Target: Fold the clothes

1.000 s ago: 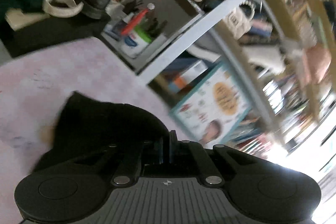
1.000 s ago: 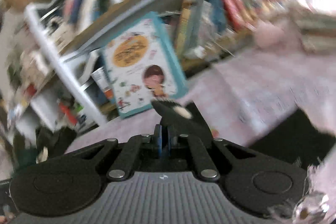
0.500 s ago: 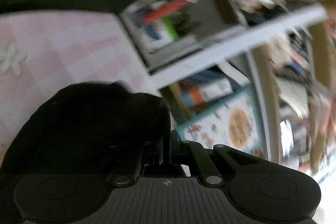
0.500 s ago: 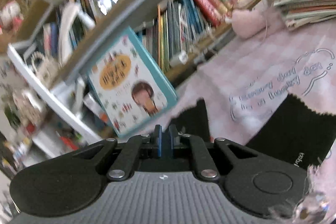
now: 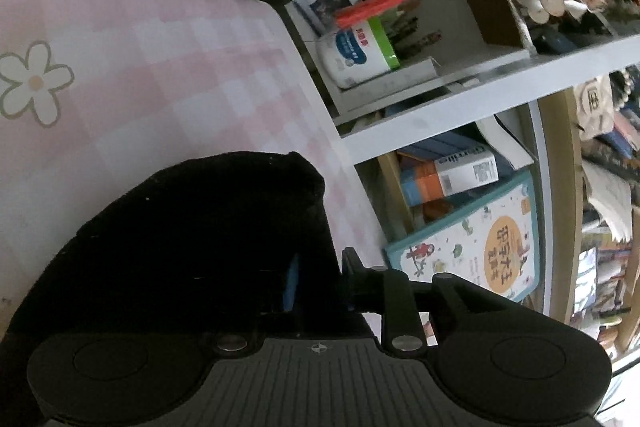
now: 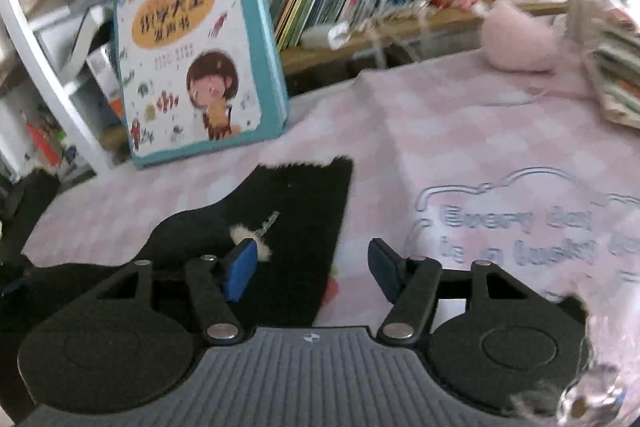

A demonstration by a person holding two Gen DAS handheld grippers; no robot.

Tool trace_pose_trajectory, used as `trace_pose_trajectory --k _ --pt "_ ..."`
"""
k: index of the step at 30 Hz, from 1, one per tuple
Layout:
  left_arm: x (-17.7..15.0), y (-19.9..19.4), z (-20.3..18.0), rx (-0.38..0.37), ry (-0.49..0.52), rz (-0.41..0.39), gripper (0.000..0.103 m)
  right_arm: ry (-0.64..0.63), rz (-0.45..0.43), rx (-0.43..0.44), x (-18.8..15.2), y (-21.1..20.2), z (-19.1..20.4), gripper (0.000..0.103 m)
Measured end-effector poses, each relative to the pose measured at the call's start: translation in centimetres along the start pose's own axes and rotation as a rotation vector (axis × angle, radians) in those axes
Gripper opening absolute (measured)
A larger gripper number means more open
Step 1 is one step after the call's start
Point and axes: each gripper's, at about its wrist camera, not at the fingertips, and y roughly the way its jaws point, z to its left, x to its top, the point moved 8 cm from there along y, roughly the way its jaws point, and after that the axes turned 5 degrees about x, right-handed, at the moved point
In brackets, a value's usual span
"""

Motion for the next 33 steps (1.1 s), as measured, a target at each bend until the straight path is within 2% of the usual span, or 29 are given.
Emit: trace_pose_trajectory --k 3,5,8,9,14,15,17,18,19,20,23,25,28,30,33 --pt "-0.1 -0.2 0.1 -0.006 0.003 -0.003 0.025 -0.064 0.04 -0.011 -0.4 1.2 0.8 0.049" --pt "-0.1 -0.1 0.1 -0.004 -0.001 -0.002 0.025 -0.12 0.05 -0.035 -0.5 1.5 1.4 0.019" --pt "0.0 0.1 -0.1 0.002 0.004 0.0 0.025 -0.115 0.025 0.02 -0.6 1.0 2.1 0.006" --pt "0.0 0.2 -0.1 0.003 0.008 0.001 0.025 -0.102 -0.023 0.019 -0.4 0.1 2.2 0.005" --pt "-0.2 0.3 -0.4 0.013 0.049 0.012 0.028 -0.01 -0.391 -0.121 0.8 -7.6 1.5 0.006" --pt "-0.3 0.3 -0.6 0.015 0.056 0.013 0.03 0.038 -0.414 -0.154 0.6 -8.3 0.7 0.006" --pt "-0.4 0.1 -1.2 0.005 0.075 0.021 0.046 0.122 -0.37 -0.194 -0.3 -8.1 -1.4 0.012" --pt "-0.5 0.1 -1.5 0.001 0.085 0.025 0.052 0.16 -0.339 -0.212 -0.8 -7.8 -2.5 0.02" --pt "-0.6 -0.1 -1.9 -0.006 0.099 0.033 0.064 0.19 -0.315 -0.234 -1.3 -7.7 -3.5 0.035" --pt "-0.7 -0.5 -2.2 -0.005 0.115 0.038 0.074 0.212 -0.299 -0.262 -1.6 -7.7 -4.5 0.042" --pt "-0.9 -1.9 -3.2 0.006 0.169 0.045 0.089 0.252 -0.306 -0.282 -2.2 -8.6 -6.1 0.046" --pt "-1.0 -3.1 -3.9 0.003 0.199 0.042 0.089 0.254 -0.325 -0.273 -2.4 -9.3 -6.1 0.048" --pt "-0.8 -5.5 -4.8 -0.114 0.186 0.048 0.089 0.203 -0.327 -0.215 -2.6 -9.6 -4.6 0.055" --pt "-0.4 -7.4 -4.8 -0.143 0.191 0.018 0.089 0.118 -0.28 -0.146 -3.0 -9.1 -2.3 0.059" --pt "-0.2 -10.0 -4.3 -0.048 0.283 -0.064 0.089 -0.016 -0.2 -0.043 -4.4 -8.3 1.6 0.069"
